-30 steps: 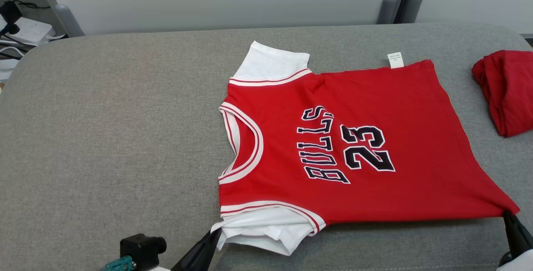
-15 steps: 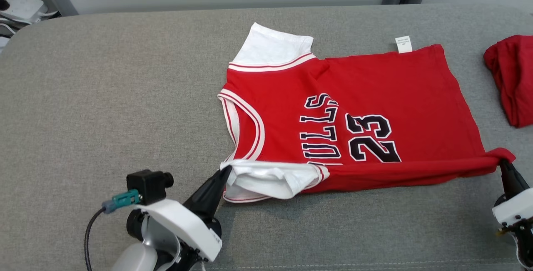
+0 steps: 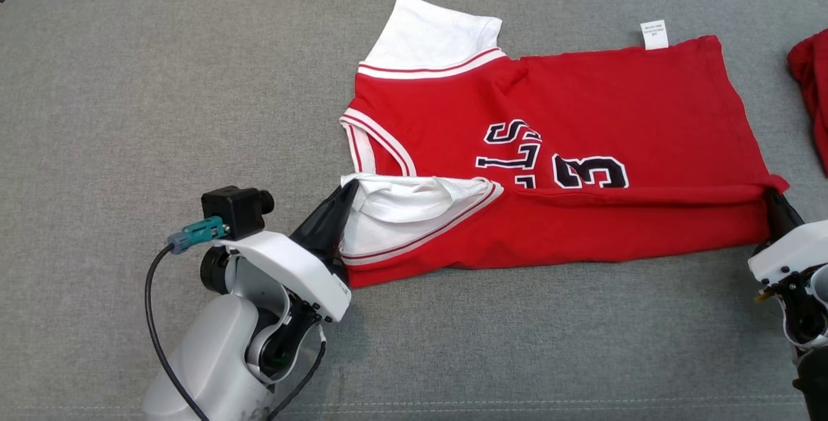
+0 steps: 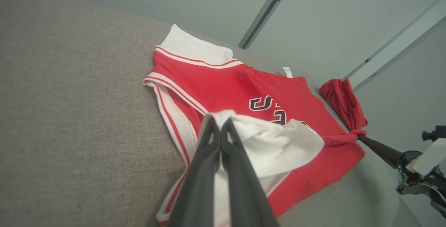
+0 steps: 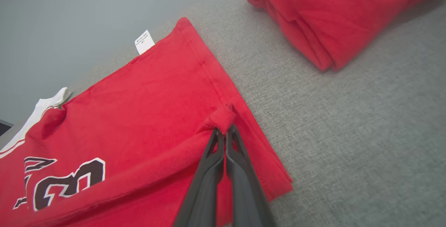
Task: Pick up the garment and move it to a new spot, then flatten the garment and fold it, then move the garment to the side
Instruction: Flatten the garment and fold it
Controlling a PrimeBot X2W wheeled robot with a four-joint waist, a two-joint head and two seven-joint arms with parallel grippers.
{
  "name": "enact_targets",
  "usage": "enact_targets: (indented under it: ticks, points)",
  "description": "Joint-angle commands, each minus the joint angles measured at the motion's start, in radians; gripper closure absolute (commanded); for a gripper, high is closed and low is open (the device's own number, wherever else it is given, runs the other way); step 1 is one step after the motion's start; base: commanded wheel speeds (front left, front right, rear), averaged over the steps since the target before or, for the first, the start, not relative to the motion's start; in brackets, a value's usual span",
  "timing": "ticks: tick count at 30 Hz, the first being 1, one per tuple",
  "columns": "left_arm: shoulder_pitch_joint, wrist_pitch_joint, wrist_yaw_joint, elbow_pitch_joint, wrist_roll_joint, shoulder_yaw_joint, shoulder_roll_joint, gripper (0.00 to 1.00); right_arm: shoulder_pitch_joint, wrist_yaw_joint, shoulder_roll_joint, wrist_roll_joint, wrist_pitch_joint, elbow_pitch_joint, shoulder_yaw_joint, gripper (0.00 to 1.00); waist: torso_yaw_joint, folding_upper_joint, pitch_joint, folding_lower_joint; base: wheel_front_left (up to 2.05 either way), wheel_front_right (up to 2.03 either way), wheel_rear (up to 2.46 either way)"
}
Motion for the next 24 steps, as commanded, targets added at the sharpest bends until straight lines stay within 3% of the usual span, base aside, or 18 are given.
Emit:
enact_targets:
  ticks: [1, 11, 12, 16, 18, 19, 20, 21, 24]
  points:
    - [-0.052, -0.013, -0.010, -0.009, 0.012, 0.027, 0.013, 1.00, -0.026, 0.000, -0.013, -0.008, -0.016, -0.008, 0.021, 1.00, -0.001, 0.0000, 0.008, 0.0000, 0.00, 0.00, 0.00]
    - [-0.172, -0.044, -0.020, 0.162, 0.007, -0.024, 0.006, 1.00, -0.154, 0.000, -0.008, -0.037, -0.076, 0.125, 0.116, 1.00, -0.012, 0.0000, 0.049, 0.0000, 0.00, 0.00, 0.00]
    - [-0.180, -0.048, -0.020, 0.174, 0.005, -0.030, 0.005, 0.95, -0.165, 0.000, -0.009, -0.042, -0.082, 0.142, 0.126, 1.00, -0.012, 0.0000, 0.051, 0.0000, 0.00, 0.00, 0.00]
    - [-0.208, -0.063, -0.021, 0.221, -0.006, -0.057, -0.001, 0.56, -0.201, 0.000, -0.006, -0.050, -0.115, 0.204, 0.156, 1.00, -0.012, 0.0000, 0.056, 0.0000, 0.00, 0.00, 0.00]
    - [-0.217, -0.073, -0.021, 0.238, -0.018, -0.072, -0.004, 0.01, -0.214, 0.000, -0.001, -0.046, -0.131, 0.230, 0.166, 0.71, -0.011, 0.0000, 0.055, 0.0000, 0.00, 0.00, 0.00]
    - [-0.221, -0.079, -0.021, 0.247, -0.023, -0.079, -0.004, 0.00, -0.218, 0.000, -0.001, -0.044, -0.138, 0.242, 0.172, 0.64, -0.011, 0.0000, 0.053, 0.0000, 0.00, 0.00, 0.00]
    - [-0.223, -0.089, -0.021, 0.255, -0.029, -0.082, -0.004, 0.00, -0.222, 0.000, 0.000, -0.042, -0.146, 0.251, 0.178, 0.50, -0.011, 0.0000, 0.051, 0.0000, 0.00, 0.00, 0.00]
    - [-0.226, -0.099, -0.021, 0.263, -0.035, -0.086, -0.004, 0.00, -0.224, 0.000, 0.000, -0.042, -0.159, 0.257, 0.186, 0.02, -0.011, 0.0000, 0.048, 0.0000, 0.00, 0.00, 0.00]
    - [-0.227, -0.138, -0.021, 0.282, -0.042, -0.094, 0.001, 0.00, -0.224, 0.000, -0.002, -0.041, -0.206, 0.260, 0.211, 0.00, -0.012, 0.0000, 0.032, 0.0000, 0.00, 0.00, 0.00]
